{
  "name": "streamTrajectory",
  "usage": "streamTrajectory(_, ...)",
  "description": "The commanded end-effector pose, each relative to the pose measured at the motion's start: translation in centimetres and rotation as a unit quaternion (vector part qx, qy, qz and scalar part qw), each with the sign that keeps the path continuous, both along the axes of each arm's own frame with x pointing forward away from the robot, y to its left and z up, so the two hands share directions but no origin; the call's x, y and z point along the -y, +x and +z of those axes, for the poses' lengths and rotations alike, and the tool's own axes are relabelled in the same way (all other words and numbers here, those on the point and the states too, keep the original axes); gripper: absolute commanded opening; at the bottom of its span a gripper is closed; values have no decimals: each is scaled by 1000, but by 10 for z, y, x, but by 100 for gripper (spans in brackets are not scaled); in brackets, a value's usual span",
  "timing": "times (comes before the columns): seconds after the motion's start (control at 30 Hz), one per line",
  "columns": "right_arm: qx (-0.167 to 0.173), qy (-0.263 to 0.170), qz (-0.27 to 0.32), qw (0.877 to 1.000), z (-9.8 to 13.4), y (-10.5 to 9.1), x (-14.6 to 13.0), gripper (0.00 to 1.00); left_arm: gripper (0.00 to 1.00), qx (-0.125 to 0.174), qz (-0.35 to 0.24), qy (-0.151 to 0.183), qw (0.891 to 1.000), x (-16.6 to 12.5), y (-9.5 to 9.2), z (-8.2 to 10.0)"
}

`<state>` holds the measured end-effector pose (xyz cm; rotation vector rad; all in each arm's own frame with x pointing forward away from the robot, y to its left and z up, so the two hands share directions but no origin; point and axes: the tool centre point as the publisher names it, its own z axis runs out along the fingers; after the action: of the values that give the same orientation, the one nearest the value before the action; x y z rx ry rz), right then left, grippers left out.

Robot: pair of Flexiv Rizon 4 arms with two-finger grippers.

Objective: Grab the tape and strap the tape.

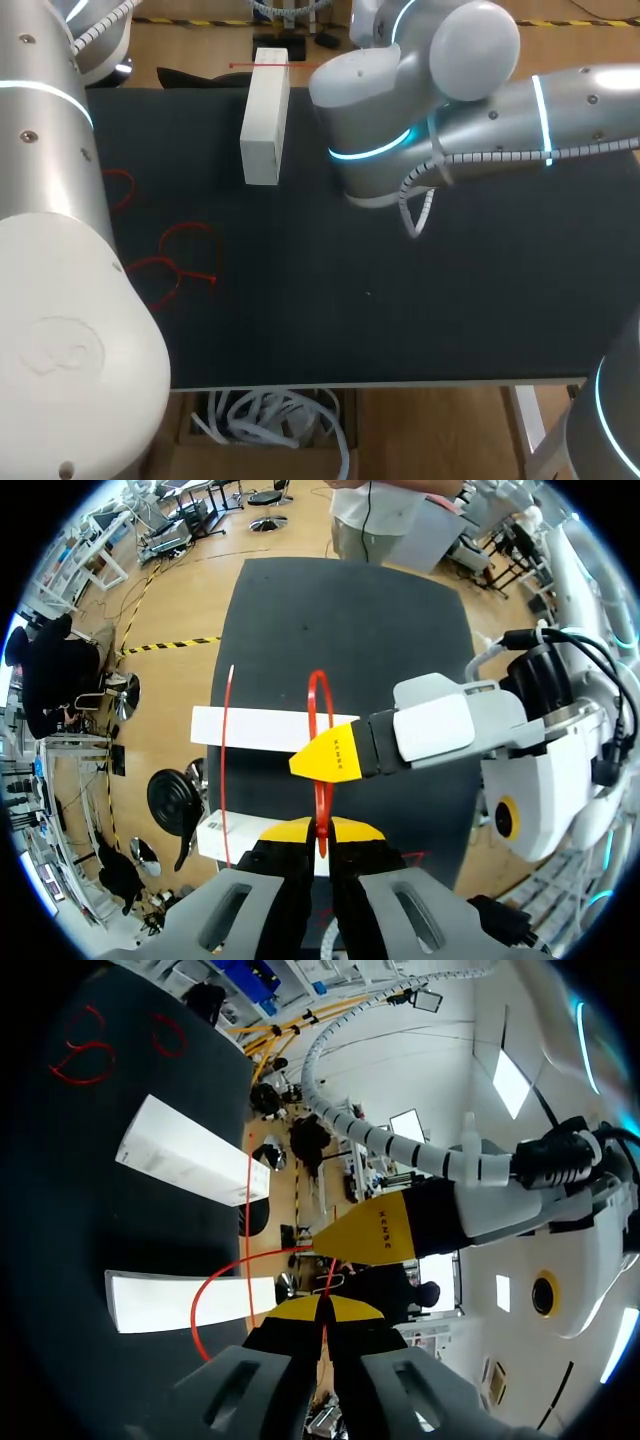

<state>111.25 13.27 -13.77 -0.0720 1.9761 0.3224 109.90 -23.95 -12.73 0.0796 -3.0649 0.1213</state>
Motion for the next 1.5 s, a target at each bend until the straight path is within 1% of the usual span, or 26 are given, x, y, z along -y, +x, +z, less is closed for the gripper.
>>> streamTrajectory(0.03,-3,-4,4,1000,3,0,-1,0,0,-2,0,2,1000,1,1,1)
streamTrajectory(0.4,-6,-3,7,1000,2,-1,-1,0,0,-2,0,2,1000,1,1,1)
streamTrajectory(0.47,12,-19,19,1000,6,-1,-3,0,0,-2,0,2,1000,1,1,1)
streamTrajectory(0.6,32,-32,35,998,12,-2,-7,0,0,-2,0,2,1000,1,1,1)
streamTrajectory(1.5,26,-31,46,998,10,-6,-12,0,0,-2,0,2,1000,1,1,1)
